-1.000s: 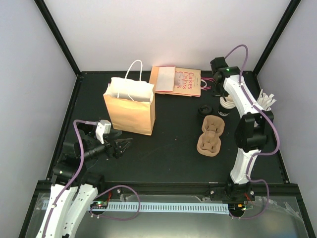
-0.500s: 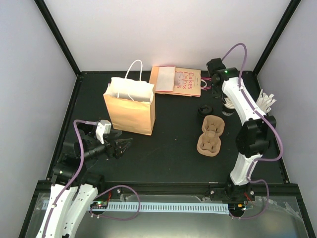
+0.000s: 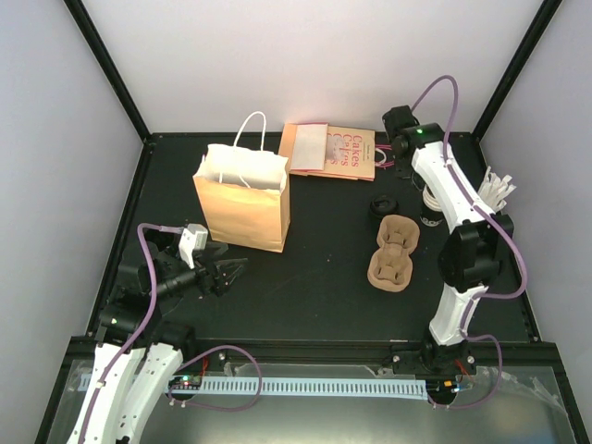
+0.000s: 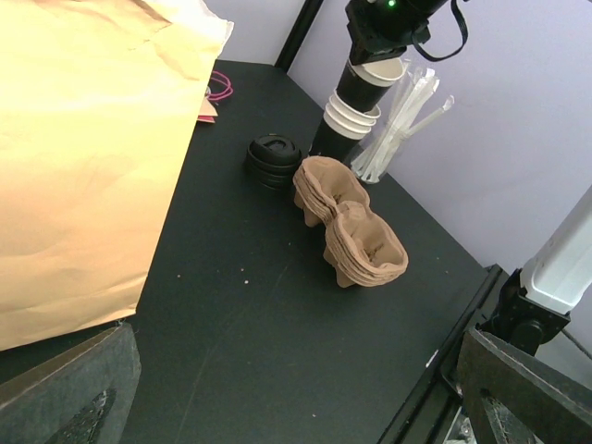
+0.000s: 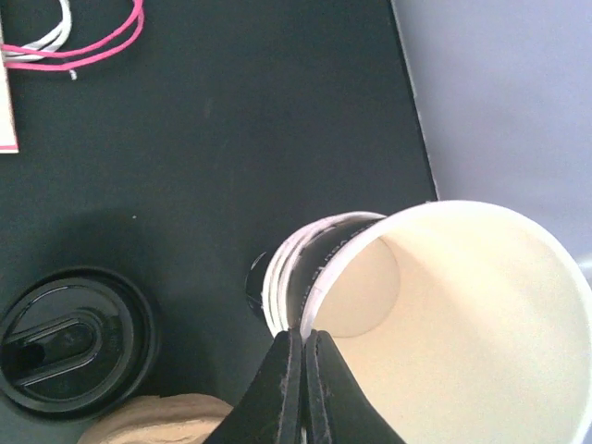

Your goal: Pack the takeout coffee

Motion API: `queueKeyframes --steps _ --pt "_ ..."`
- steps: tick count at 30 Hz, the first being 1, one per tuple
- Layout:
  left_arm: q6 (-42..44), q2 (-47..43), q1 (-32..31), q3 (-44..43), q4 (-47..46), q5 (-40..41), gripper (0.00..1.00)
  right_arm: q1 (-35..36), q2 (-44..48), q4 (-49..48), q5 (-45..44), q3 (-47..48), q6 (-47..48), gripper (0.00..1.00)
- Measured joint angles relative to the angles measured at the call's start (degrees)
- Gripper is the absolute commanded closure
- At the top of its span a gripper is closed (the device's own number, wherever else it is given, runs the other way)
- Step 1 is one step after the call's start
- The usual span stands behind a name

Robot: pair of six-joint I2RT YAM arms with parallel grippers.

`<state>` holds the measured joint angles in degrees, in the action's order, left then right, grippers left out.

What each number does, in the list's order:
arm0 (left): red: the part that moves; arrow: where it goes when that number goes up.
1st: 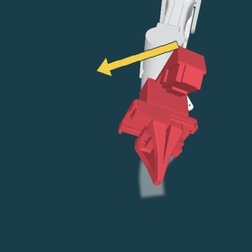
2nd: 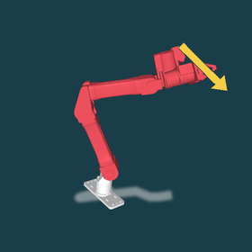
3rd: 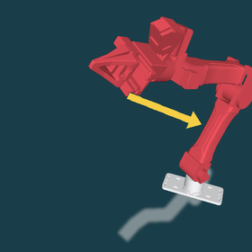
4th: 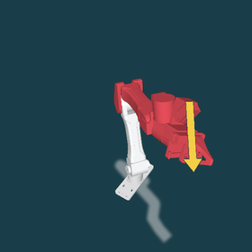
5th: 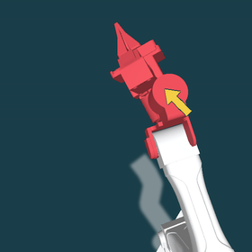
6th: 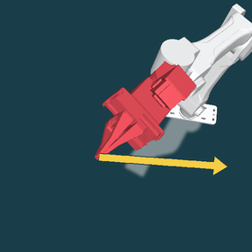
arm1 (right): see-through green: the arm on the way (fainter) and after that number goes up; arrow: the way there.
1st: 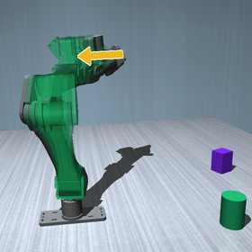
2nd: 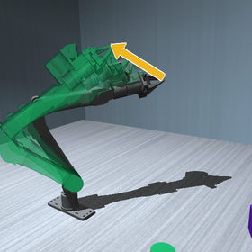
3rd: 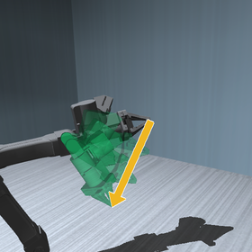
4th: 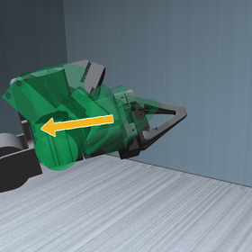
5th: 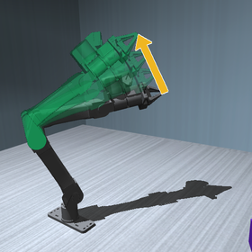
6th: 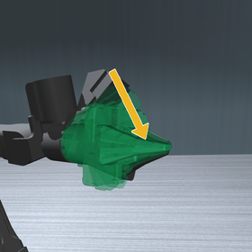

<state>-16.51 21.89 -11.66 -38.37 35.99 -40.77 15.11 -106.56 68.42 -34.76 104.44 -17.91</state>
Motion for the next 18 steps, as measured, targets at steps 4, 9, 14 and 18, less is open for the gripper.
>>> queueKeyframes --steps 4,9,14,18 --pt "0.0 0.0 0.0 0.0 0.0 0.0 0.04 -0.1 0.9 -2.5 1.8 -2.0 0.2 0.99" --pt "0.0 0.0 0.0 0.0 0.0 0.0 0.03 0.2 -0.4 -0.4 -1.5 -1.4 -0.5 0.99" --pt "0.0 0.4 0.0 0.0 0.0 0.0 0.03 0.2 -0.1 -0.5 -1.5 -1.3 -0.4 0.99" --pt "0.0 0.7 0.0 0.0 0.0 -0.1 0.03 0.3 -0.1 1.7 -1.6 2.1 -0.4 0.99"
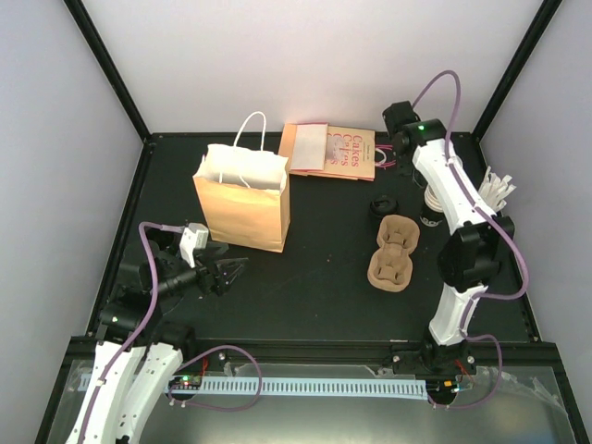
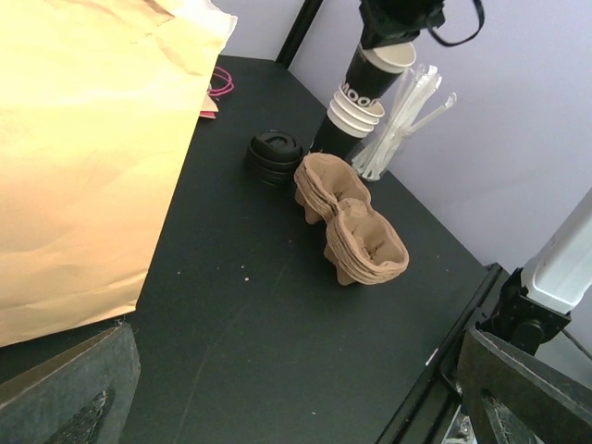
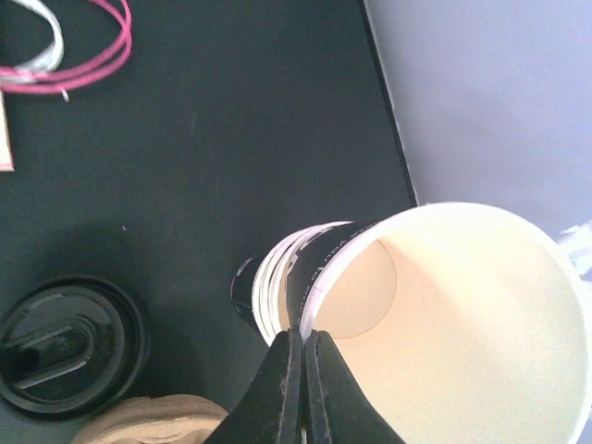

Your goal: Pack the takeout coffee

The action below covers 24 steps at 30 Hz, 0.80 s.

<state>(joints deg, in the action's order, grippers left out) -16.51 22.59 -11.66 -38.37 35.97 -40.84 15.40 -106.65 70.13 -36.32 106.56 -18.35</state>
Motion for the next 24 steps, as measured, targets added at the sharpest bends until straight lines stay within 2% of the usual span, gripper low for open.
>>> queueKeyframes --steps 6,11,19,24 --pt "0.0 0.0 0.0 0.0 0.0 0.0 0.03 2.1 2.4 2.7 -0.5 6.3 0.3 0.99" --pt "0.0 0.0 0.0 0.0 0.0 0.0 0.03 9.2 7.5 2.7 4.8 4.8 2.0 0.99" --pt "0.0 0.0 0.0 0.0 0.0 0.0 0.03 27.8 19.0 -4.7 18.1 -15.5 6.3 0.99" --pt "0.0 0.0 -0.1 0.1 0.0 0.0 0.03 33.8 21.2 -10.5 24.1 -27.3 7.6 0.96"
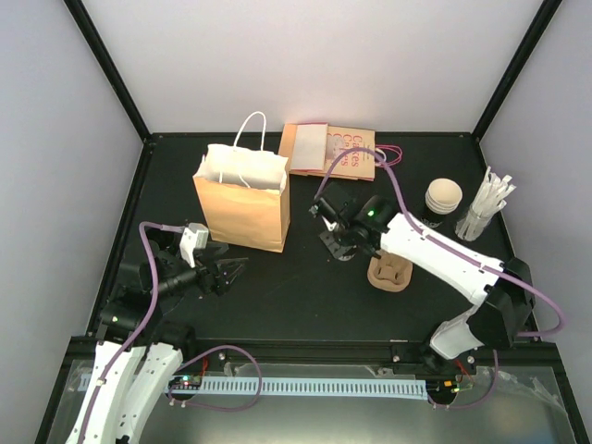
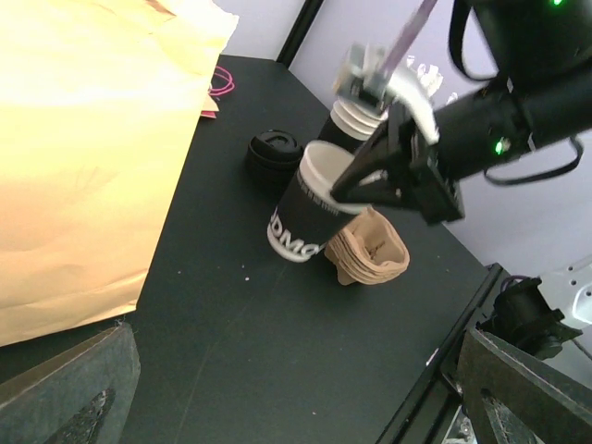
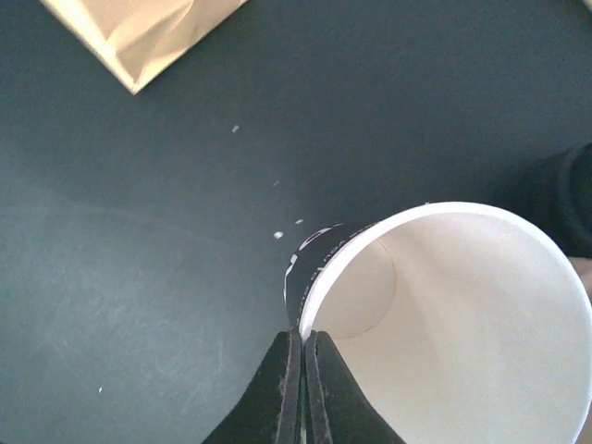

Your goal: Pack the takeout coffee

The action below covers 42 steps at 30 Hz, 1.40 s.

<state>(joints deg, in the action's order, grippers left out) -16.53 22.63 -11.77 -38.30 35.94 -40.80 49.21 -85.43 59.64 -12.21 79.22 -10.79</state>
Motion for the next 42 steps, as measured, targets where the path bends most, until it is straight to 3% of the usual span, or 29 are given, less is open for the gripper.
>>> queueKeyframes --steps 7,14,22,28,34,36,39,42 --pt "0.0 0.7 -0.2 0.0 0.0 0.1 0.03 7.5 0.3 -6.5 1.9 -8.4 1.3 0.96" --pt "0.0 0.8 -0.3 0.0 0.0 0.1 0.03 8.9 0.1 -11.2 2.1 -10.2 2.0 0.95" --pt "0.0 1.0 -0.3 0.0 0.0 0.5 0.03 11.0 -1.9 -13.6 1.8 -10.5 2.9 0.80" --pt "0.0 1.0 -0.3 0.0 0.0 0.6 0.03 11.1 -2.8 -14.0 1.6 -10.5 3.3 0.77" --pt "0.0 1.0 -0.3 0.0 0.0 0.6 0.03 11.1 -2.6 -14.2 0.8 -10.5 3.3 0.57" --pt "0.0 1.0 -0.3 0.0 0.0 0.6 0.03 11.1 -1.9 -14.3 0.2 -10.5 3.3 0.46" --pt "0.0 1.0 -0.3 0.0 0.0 0.6 0.03 11.0 -0.8 -14.3 -1.4 -10.5 3.2 0.40" --pt "0.0 1.0 -0.3 0.0 0.0 0.6 0.03 10.1 -0.5 -14.2 -2.5 -10.2 2.9 0.20"
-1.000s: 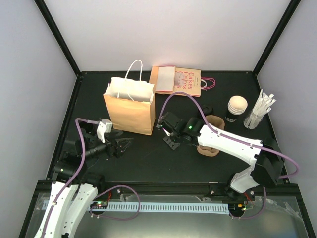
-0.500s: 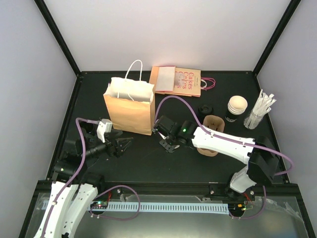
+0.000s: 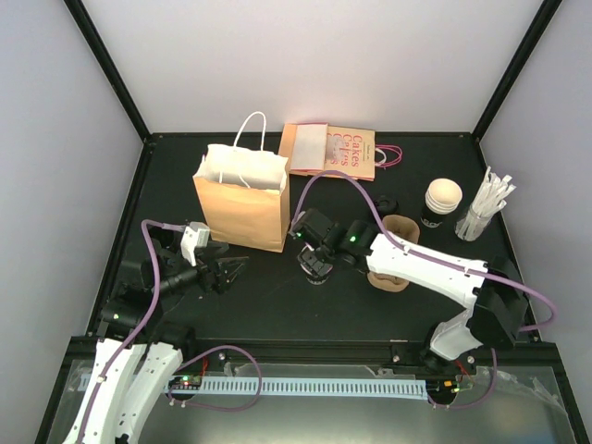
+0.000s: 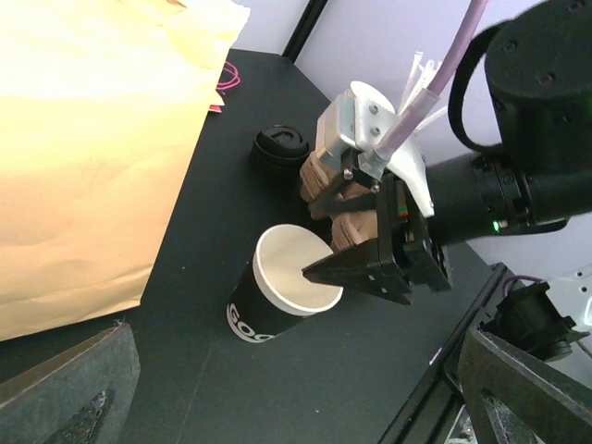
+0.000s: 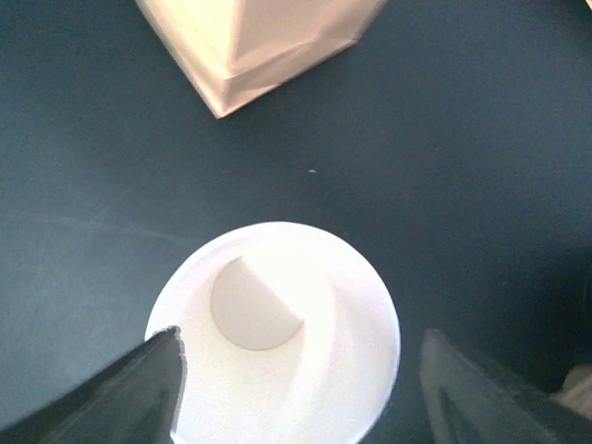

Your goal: Pack the takeout coffee

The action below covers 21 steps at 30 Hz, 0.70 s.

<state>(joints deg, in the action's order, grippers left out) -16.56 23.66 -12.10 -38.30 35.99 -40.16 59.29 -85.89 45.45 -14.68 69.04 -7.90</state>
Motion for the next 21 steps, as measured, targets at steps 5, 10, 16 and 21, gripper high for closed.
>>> queueKeyframes --steps 5,10,16,21 --pt "0.1 0.1 0.0 0.0 0.0 0.0 0.03 -5.9 0.0 0.1 -0.7 0.9 -1.2 0.00" --pt "0.8 1.2 0.0 0.0 0.0 0.2 0.02 -15.5 0.0 0.2 -0.5 2.1 -1.9 0.00" --pt "3.5 2.4 0.0 -1.4 0.3 1.6 0.01 -25.5 -0.6 0.4 0.2 3.8 -3.5 0.00" --pt "4.4 2.5 0.0 -1.6 -0.6 2.0 0.01 -29.4 -4.5 0.9 -0.2 7.4 -5.7 0.00"
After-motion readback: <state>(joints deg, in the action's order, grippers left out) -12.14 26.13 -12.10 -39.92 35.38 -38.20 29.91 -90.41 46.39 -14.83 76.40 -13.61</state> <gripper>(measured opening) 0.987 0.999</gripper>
